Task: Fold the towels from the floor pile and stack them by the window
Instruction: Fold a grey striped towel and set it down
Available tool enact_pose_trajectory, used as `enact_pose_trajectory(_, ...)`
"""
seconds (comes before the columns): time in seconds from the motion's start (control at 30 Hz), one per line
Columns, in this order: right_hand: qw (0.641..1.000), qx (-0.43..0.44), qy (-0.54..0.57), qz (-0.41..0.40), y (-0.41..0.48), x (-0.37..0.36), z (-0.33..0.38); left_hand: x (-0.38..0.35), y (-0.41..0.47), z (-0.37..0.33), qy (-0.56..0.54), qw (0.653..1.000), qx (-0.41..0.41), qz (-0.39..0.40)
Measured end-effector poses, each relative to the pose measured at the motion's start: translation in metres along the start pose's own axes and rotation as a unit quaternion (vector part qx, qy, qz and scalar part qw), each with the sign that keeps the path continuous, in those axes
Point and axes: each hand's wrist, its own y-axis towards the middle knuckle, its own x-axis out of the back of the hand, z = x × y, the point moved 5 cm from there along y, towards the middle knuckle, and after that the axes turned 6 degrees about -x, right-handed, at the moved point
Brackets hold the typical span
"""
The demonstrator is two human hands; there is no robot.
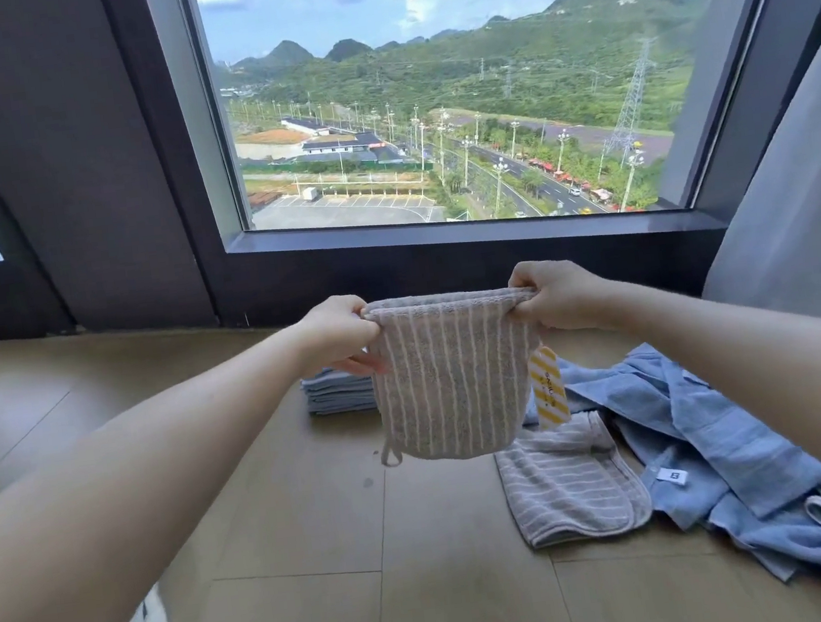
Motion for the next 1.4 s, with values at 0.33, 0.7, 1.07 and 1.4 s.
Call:
enact_pose_trajectory(0.33,0.994,-0.038,0.104,-0.007,0.031,-0.069,-0.039,-0.020,0.035,0.058,-0.074,0.996,0.016,-0.045)
enact_pose_trajectory(0.7,0.996,-0.018,0.089,-0.009,0.055,-0.131,-0.020,-0.005,0.035,0.123,-0.089,0.992,0.080,-0.042)
enact_pose_trajectory(1.07,0.991,-0.024,0.101,-0.088,0.068,-0.101,-0.031,-0.026,0.060,0.111,-0.107,0.992,0.044,-0.039)
enact_pose_trajectory(1.4,0.971,-0.005,0.132,-0.197,0.129,-0.065,-0.075,-0.048,0.139,0.070,0.080,0.990,-0.095,-0.062)
